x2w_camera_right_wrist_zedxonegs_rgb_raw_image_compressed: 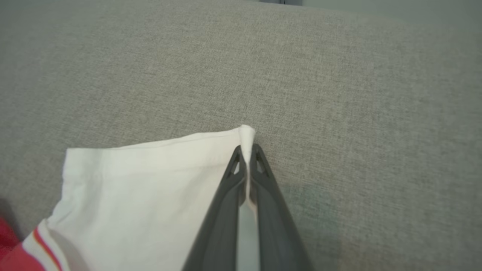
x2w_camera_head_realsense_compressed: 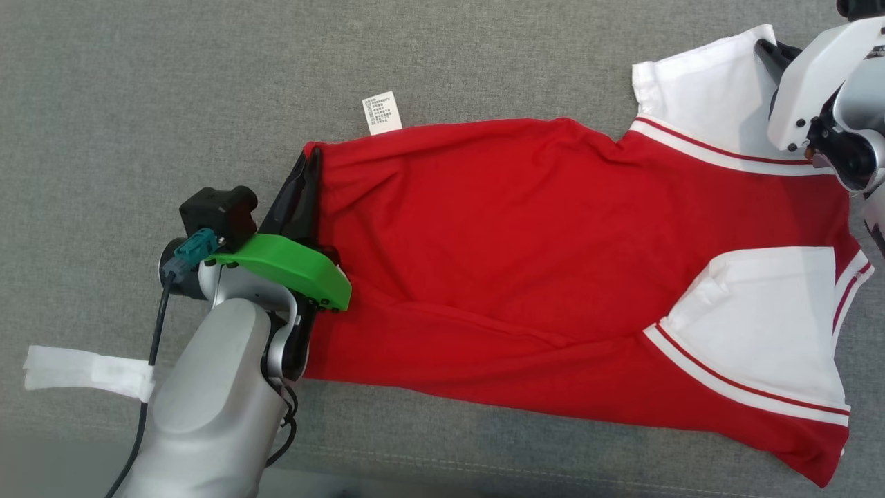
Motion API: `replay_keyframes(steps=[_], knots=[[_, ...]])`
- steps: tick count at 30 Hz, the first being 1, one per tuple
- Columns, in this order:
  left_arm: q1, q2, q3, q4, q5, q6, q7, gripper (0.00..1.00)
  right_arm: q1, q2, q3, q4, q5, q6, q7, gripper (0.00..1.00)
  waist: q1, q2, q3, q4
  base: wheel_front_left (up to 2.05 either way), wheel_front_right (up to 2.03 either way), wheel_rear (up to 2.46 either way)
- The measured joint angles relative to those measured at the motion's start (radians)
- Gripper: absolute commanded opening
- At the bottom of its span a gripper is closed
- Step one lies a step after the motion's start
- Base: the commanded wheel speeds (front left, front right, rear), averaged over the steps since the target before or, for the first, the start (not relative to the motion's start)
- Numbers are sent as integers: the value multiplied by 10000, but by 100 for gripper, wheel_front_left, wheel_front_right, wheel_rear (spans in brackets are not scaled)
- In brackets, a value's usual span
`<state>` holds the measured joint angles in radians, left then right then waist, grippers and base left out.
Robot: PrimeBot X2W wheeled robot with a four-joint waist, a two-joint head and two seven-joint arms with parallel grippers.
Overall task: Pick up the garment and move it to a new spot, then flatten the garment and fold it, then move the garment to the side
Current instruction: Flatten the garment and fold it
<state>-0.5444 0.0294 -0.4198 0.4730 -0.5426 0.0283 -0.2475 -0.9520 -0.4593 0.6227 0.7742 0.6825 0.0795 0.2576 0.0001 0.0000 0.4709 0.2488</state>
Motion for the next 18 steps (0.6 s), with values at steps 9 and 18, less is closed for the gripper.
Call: replay_keyframes(steps=[9,18], knots=[[5,17,566,305,-512,59,0,0,-15,500,-6,221,61,259,-909,0,0,0,-435,-271,0,0,0],[69,573,738,583,-616,-61,0,0,623,690,38,8,460,435,-2073,0,0,0,-1219,-693,0,0,0]])
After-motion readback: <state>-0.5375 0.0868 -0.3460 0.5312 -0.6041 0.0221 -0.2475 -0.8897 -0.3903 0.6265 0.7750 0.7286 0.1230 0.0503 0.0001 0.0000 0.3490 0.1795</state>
